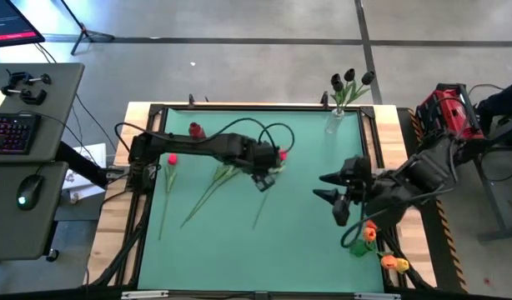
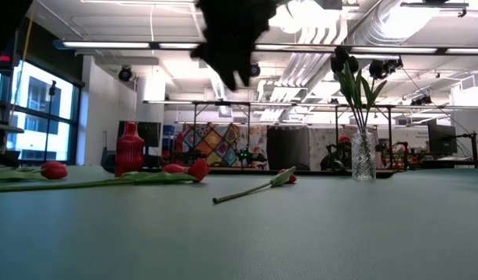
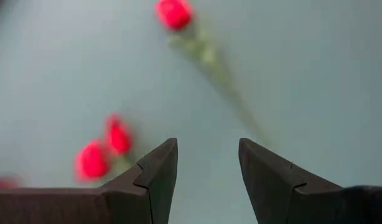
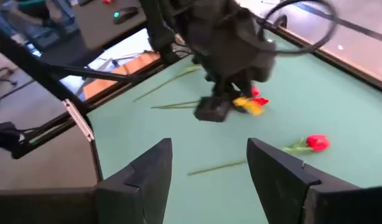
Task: Sort flowers into vase by color
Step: Put the red tulip into the red vase
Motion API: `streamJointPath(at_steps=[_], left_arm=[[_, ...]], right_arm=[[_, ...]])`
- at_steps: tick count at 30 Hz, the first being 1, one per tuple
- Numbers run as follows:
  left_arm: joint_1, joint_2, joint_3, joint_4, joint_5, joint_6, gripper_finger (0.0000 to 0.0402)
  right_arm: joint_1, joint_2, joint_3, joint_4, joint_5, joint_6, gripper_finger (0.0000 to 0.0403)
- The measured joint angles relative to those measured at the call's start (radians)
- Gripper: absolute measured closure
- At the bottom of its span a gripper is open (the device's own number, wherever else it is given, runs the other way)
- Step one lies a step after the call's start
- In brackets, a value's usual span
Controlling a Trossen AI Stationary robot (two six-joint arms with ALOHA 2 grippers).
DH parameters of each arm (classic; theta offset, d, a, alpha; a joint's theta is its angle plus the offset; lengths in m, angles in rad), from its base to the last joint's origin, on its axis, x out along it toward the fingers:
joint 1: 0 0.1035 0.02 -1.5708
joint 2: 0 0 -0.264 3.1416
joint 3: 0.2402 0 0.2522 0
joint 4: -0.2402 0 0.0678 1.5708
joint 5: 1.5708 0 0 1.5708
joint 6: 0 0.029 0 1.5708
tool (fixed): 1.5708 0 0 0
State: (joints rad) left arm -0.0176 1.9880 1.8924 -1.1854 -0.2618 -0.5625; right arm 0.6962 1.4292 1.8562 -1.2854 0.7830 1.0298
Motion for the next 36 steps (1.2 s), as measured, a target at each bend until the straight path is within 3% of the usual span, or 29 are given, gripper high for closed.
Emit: streamJointPath(at_steps=[3, 8, 16, 24, 28, 36], left_arm=[[0.048, 0.000, -0.100, 0.238, 0.101, 0.000, 0.0241], [0.098, 0.001, -0.258, 0.481, 0.071, -0.103, 0.0241], [0.151, 0.041, -0.373, 0.739, 0.145, -0.091, 0.0241], [0.179, 0.126, -0.373, 0.835, 0.125, -0.094, 0.0241], [0.182, 0.171, -0.373, 0.906, 0.169, -0.118, 0.0241], [0.181, 0.202, -0.373, 0.862, 0.143, -0.169, 0.0244]], right_arm=[[-0.022, 0.001, -0.029, 0.003, 0.007, 0.044, 0.0206], [-0.074, 0.001, -0.036, -0.004, 0.058, 0.021, 0.0206], [-0.246, -0.018, 0.047, -0.015, 0.036, -0.214, 0.0206], [-0.403, -0.072, 0.122, -0.014, -0.006, -0.433, 0.0206], [-0.455, -0.094, 0.110, -0.016, -0.011, -0.530, 0.0206], [-0.564, -0.094, 0.104, -0.019, -0.059, -0.655, 0.0206]])
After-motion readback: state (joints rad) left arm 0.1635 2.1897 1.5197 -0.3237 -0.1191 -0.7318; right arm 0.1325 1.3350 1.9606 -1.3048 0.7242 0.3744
